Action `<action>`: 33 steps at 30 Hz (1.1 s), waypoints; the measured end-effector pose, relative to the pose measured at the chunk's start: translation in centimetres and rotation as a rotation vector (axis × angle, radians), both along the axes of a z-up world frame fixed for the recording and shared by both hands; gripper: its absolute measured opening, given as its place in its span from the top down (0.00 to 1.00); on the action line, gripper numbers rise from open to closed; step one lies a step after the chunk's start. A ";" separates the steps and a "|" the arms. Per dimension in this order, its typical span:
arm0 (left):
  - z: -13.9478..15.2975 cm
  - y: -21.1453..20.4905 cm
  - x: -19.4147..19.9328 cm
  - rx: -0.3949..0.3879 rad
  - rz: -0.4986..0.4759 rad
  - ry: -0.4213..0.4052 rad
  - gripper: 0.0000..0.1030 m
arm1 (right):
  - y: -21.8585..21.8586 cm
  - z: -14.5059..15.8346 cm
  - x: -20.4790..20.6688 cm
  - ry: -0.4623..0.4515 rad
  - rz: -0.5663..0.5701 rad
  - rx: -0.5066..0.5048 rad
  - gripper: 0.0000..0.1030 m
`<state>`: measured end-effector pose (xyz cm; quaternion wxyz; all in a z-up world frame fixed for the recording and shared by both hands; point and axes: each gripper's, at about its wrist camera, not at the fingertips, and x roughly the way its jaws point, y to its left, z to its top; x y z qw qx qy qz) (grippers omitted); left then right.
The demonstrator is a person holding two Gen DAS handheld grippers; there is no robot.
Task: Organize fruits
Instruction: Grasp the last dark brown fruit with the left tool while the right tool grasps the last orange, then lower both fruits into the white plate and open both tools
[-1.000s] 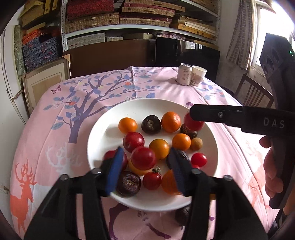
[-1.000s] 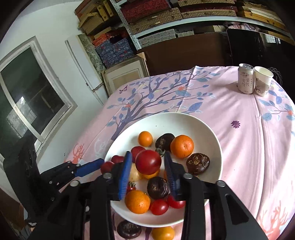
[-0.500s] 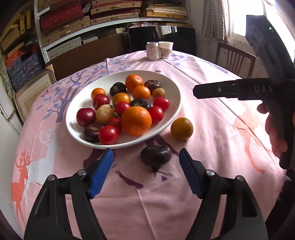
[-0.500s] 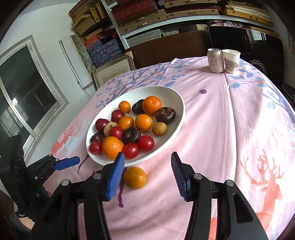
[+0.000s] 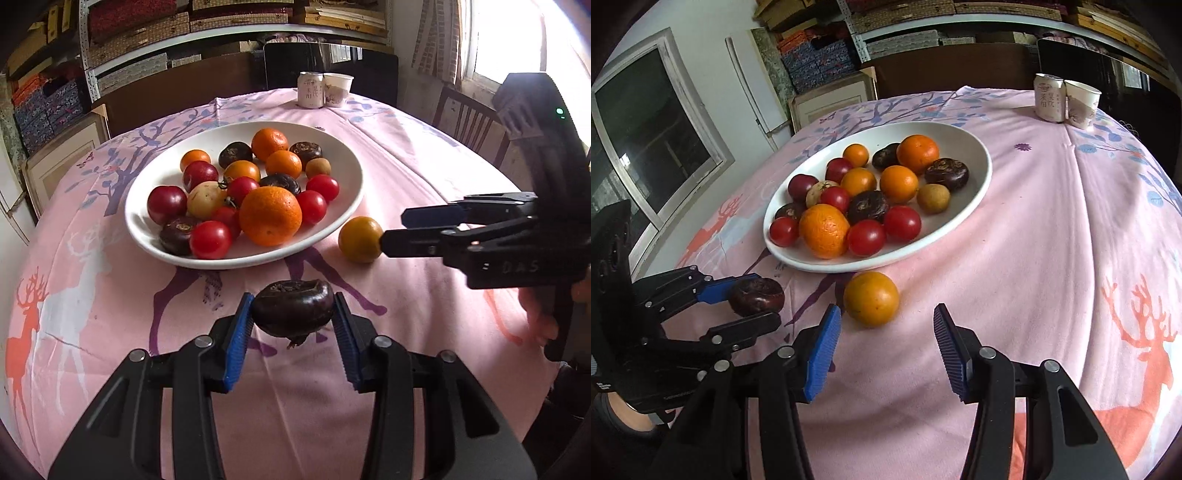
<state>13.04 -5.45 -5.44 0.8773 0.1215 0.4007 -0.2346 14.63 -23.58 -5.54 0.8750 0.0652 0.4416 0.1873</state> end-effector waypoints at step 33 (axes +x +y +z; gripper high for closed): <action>3.6 3.8 9.0 -0.091 0.249 -0.003 0.06 | -0.2 5.9 7.2 -0.043 -0.147 0.123 0.32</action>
